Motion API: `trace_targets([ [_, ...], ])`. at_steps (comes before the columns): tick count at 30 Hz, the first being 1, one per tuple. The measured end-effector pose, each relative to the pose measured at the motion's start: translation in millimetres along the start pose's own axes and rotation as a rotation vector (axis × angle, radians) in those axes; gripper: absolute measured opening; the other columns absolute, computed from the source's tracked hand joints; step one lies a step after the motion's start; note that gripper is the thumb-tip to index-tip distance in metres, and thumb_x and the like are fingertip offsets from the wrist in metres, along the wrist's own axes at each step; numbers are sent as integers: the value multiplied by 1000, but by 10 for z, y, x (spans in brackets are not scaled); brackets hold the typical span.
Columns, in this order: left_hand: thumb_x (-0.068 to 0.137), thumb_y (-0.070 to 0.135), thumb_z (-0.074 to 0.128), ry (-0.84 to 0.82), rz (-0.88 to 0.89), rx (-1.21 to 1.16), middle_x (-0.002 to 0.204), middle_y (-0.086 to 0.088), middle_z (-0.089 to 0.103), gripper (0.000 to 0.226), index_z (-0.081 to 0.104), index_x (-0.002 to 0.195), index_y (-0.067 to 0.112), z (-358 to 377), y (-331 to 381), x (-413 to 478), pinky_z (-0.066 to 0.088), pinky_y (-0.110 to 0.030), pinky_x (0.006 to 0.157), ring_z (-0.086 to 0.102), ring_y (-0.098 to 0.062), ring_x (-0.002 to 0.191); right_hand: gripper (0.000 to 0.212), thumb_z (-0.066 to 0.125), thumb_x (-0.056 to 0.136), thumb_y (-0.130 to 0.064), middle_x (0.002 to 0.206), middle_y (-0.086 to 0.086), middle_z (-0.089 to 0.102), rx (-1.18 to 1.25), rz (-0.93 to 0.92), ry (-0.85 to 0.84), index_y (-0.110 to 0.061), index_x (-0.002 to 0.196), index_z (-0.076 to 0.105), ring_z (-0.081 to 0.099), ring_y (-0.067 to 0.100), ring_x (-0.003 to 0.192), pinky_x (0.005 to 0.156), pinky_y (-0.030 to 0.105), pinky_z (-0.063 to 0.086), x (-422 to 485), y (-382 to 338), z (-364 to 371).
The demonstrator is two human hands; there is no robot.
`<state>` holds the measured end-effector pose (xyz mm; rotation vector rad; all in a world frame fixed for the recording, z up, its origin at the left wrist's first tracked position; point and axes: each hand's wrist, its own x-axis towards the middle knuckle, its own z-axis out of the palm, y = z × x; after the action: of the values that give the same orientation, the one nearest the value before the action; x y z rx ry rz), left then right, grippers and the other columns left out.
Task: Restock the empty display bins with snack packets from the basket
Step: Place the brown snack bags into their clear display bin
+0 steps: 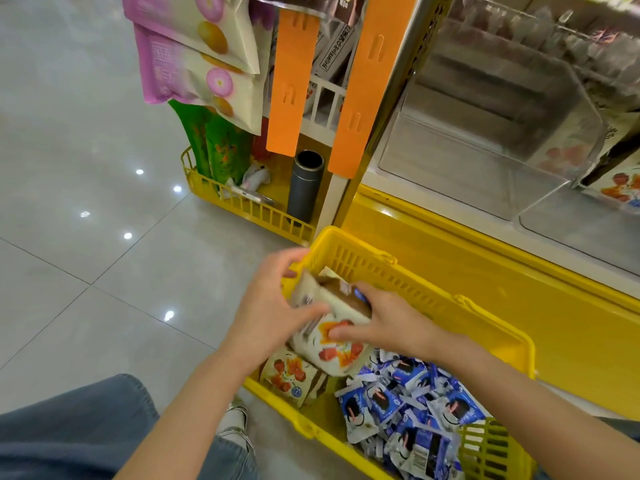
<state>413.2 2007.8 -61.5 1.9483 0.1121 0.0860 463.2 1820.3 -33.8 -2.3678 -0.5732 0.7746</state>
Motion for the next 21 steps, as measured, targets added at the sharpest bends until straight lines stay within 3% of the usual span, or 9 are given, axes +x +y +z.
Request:
trace_targets([
  [2, 68, 38, 77, 148, -184, -177, 122, 20, 47, 72, 38, 128, 39, 22, -39, -7, 40, -9, 69, 47, 10, 99, 40, 73, 73, -44, 95, -8, 66, 242, 100, 130, -33, 101, 46, 67, 1, 78, 61, 18, 56, 52, 29, 36],
  [5, 53, 58, 71, -1, -480, -443, 126, 5, 52, 95, 34, 135, 26, 48, -64, -29, 47, -17, 68, 58, -1, 96, 47, 64, 79, -49, 105, -2, 67, 537, 203, 256, -21, 112, 45, 69, 8, 84, 69, 24, 58, 139, 6, 178],
  [8, 47, 58, 79, -78, -516, -558, 106, 5, 70, 88, 50, 123, 24, 20, -112, -31, 56, -27, 68, 70, -13, 89, 59, 53, 75, -61, 114, -11, 61, 707, 197, 238, -26, 120, 39, 63, 2, 97, 78, 17, 53, 191, -96, 415],
  [11, 42, 53, 81, 42, -545, -568, 99, 2, 73, 75, 57, 109, 28, -59, -179, 10, 57, -40, 78, 71, -18, 87, 62, 40, 71, -70, 127, -13, 52, 733, 183, 136, -36, 122, 34, 52, 6, 116, 103, 31, 42, 267, -89, 538],
  [14, 41, 49, 80, 158, -556, -564, 96, 5, 72, 64, 55, 99, 35, -149, -251, 71, 56, -42, 80, 70, -18, 88, 55, 37, 85, -59, 124, -4, 55, 622, 195, 303, -22, 126, 41, 55, -5, 102, 93, 23, 45, 412, 156, 469],
  [16, 47, 45, 80, 201, -555, -556, 95, 7, 72, 56, 54, 96, 38, -175, -295, 91, 57, -37, 73, 71, -14, 84, 53, 44, 94, -43, 134, 4, 49, 533, 329, 415, -11, 134, 36, 51, 2, 105, 89, 20, 39, 528, 438, 434],
  [18, 57, 38, 81, 228, -562, -541, 94, 8, 71, 48, 53, 96, 38, -177, -338, 106, 57, -31, 67, 71, -11, 80, 56, 49, 95, -34, 141, 10, 42, 509, 445, 372, -4, 138, 31, 46, 15, 114, 91, 23, 35, 626, 701, 475],
  [21, 66, 34, 80, 240, -592, -515, 98, 6, 69, 48, 51, 105, 36, -148, -387, 127, 58, -38, 74, 70, -15, 86, 48, 54, 94, -27, 137, 10, 49, 583, 507, 309, -6, 134, 39, 51, 17, 108, 85, 22, 40, 800, 958, 592],
])
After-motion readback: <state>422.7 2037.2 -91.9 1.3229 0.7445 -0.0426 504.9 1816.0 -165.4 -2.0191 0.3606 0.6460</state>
